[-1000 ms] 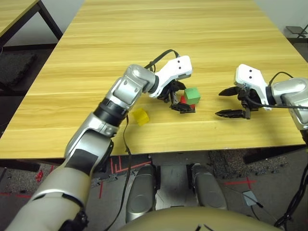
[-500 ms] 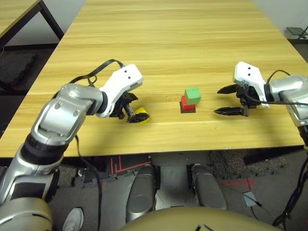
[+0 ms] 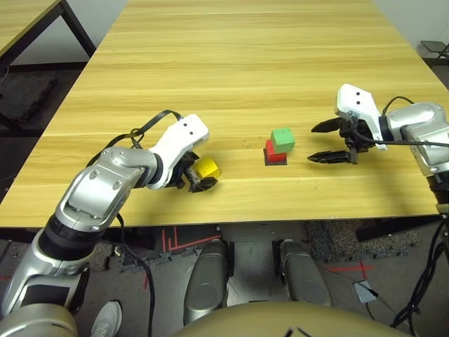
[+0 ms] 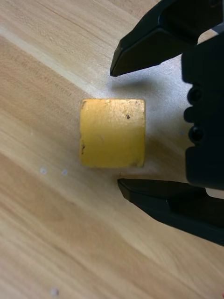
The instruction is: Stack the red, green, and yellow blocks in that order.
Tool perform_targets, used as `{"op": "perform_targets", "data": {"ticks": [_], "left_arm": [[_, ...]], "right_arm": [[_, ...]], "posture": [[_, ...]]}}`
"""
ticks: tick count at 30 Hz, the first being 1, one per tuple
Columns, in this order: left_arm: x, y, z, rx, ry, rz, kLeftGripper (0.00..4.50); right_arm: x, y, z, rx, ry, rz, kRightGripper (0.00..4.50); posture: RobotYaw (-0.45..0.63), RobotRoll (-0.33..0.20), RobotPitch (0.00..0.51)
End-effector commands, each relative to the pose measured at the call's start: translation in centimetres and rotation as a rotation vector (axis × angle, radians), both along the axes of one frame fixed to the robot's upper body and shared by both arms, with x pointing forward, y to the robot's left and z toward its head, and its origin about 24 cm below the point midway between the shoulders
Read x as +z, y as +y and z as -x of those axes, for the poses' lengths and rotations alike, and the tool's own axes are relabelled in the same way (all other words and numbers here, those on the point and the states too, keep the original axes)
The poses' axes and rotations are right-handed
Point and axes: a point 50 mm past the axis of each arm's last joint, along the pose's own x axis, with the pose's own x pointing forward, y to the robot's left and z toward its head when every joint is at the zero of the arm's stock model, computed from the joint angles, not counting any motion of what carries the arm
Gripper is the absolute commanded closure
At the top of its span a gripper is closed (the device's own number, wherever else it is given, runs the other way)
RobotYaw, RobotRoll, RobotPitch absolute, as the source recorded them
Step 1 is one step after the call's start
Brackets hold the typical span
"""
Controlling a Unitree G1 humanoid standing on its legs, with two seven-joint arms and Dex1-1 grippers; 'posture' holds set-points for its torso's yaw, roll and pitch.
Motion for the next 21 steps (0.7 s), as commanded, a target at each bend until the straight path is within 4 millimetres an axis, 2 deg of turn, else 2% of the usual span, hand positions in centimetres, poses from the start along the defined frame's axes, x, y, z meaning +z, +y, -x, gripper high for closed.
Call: {"op": "perform_targets", "data": {"ticks": [1, 4, 5, 9, 12, 15, 18, 21], "left_arm": [[-0.4, 0.1, -0.3, 0.007, -0.011, -0.008, 1.36], [0.2, -0.3, -0.7, 0.003, -0.031, 0.021, 2.41], [0.5, -0.4, -0.8, 0.001, -0.035, 0.032, 2.49], [3.4, -1.7, -1.9, -0.066, -0.073, 0.100, 2.49], [6.3, -2.8, -3.2, -0.153, -0.116, 0.103, 2.49], [8.2, -4.0, -4.4, -0.223, -0.133, 0.101, 2.49], [9.5, -5.8, -5.8, -0.301, -0.141, 0.090, 2.49], [9.9, -7.2, -6.6, -0.373, -0.129, 0.084, 2.49]], "right_arm": [[-0.1, 0.0, 0.3, -0.001, 0.001, 0.010, 0.00], [-0.1, -0.2, 0.5, -0.008, 0.002, 0.011, 0.00], [-0.1, -0.2, 0.5, -0.010, 0.003, 0.010, 0.00], [-0.2, -0.5, 0.8, -0.022, 0.005, 0.013, 0.00], [-0.2, -0.9, 1.1, -0.032, 0.012, 0.018, 0.00], [-0.5, -1.1, 1.3, -0.044, 0.019, 0.018, 0.00], [-0.8, -1.3, 1.5, -0.060, 0.027, 0.013, 0.00], [-1.0, -1.3, 1.7, -0.065, 0.029, 0.008, 0.00]], "posture": [[0.21, -0.086, 0.098], [0.20, -0.084, 0.095], [0.20, -0.085, 0.094], [0.19, -0.084, 0.092], [0.19, -0.081, 0.092], [0.18, -0.077, 0.093], [0.16, -0.064, 0.092], [0.16, -0.061, 0.092]]}}
